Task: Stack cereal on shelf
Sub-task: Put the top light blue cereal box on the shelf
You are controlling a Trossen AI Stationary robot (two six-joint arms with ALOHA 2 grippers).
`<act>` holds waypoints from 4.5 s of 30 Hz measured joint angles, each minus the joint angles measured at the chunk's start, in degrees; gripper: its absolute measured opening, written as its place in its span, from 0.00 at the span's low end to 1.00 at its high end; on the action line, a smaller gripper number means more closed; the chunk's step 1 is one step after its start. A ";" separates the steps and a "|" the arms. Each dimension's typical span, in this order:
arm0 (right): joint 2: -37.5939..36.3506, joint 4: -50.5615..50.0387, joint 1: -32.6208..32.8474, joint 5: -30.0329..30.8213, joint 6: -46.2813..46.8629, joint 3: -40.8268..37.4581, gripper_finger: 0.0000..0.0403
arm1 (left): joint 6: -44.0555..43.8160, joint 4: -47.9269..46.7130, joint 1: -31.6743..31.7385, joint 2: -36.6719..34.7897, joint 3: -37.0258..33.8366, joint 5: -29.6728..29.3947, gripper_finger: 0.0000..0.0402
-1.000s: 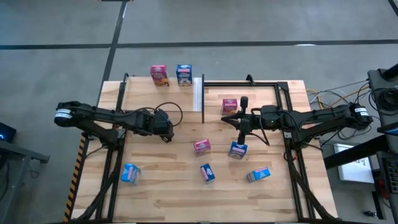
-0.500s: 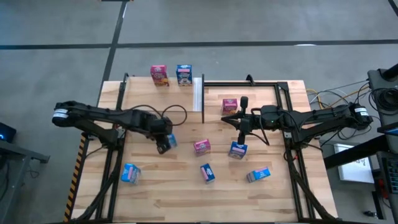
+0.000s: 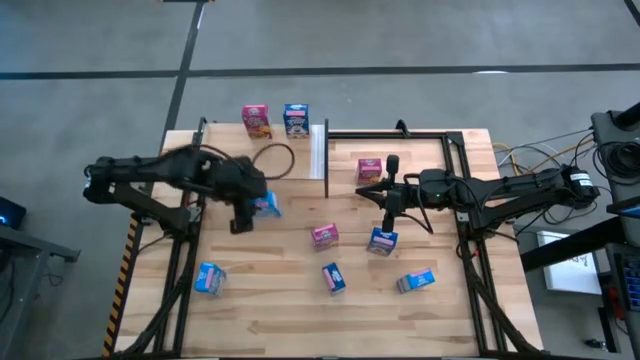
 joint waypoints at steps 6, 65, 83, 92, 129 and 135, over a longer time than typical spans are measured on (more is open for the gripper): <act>0.00 0.00 -0.01 -0.02 0.21 0.02 0.02 | 3.69 -7.95 0.90 -0.06 8.64 -10.38 0.40; 0.00 0.02 -0.02 -0.07 0.04 0.11 0.02 | 51.14 -7.66 53.76 6.15 8.63 -3.67 0.40; 0.00 0.02 -0.01 -0.07 0.04 0.09 0.02 | 50.53 -6.20 53.81 6.46 7.37 -2.55 0.40; 0.00 0.02 -0.01 -0.07 0.07 0.09 0.02 | 50.72 -5.16 53.83 6.33 4.73 -2.96 0.40; 0.00 0.00 0.00 -0.07 0.07 0.00 0.02 | 50.98 -4.14 53.81 5.95 7.42 -6.03 0.49; 0.00 0.01 -0.02 -0.04 0.07 0.00 0.02 | 51.16 -4.17 53.81 5.95 7.42 -8.72 0.44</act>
